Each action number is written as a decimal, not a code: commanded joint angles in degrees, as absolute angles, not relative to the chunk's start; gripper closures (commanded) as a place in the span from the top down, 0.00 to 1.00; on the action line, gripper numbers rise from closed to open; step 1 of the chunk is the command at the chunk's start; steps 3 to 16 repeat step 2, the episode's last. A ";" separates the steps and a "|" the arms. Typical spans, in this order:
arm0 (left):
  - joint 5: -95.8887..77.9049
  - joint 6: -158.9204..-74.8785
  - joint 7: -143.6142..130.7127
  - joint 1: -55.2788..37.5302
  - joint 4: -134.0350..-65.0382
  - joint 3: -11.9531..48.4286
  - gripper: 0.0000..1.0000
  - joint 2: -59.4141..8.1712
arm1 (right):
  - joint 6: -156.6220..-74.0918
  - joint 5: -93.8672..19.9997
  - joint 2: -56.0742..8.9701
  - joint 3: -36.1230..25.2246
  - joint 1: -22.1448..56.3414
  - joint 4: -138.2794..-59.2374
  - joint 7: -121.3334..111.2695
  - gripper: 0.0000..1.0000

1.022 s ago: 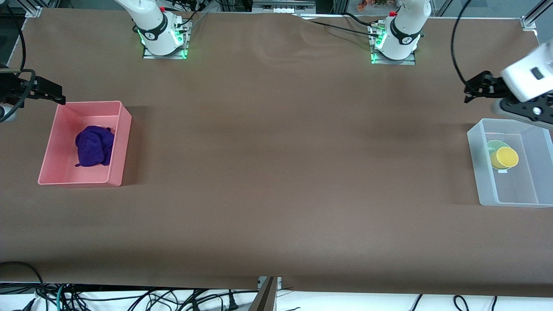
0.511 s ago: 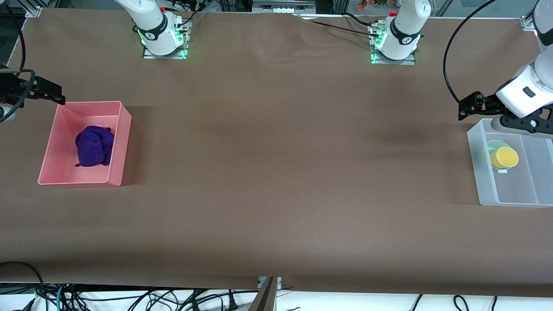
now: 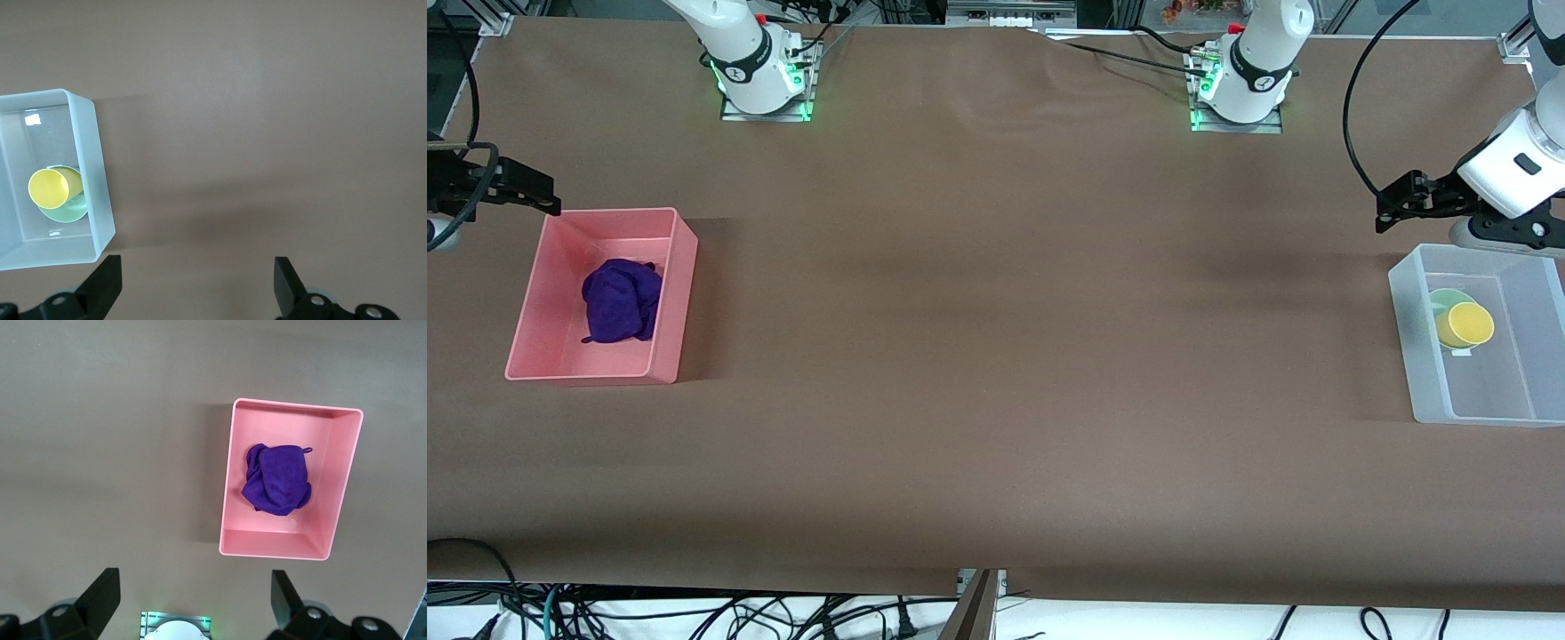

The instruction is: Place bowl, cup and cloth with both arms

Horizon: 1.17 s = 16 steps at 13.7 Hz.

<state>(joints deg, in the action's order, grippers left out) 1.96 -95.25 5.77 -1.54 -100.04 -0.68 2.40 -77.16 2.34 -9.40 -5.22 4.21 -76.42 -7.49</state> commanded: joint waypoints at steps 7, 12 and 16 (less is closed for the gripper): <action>2.11 -95.98 4.75 -1.41 -100.90 0.00 1.00 3.25 | -76.82 2.81 -9.67 -4.75 3.52 -75.41 -8.44 1.00; 2.11 -95.98 4.75 -1.41 -100.90 0.00 1.00 3.25 | -76.82 2.81 -9.67 -4.75 3.52 -75.41 -8.44 1.00; 2.11 -95.98 4.75 -1.41 -100.90 0.00 1.00 3.25 | -76.82 2.81 -9.67 -4.75 3.52 -75.41 -8.44 1.00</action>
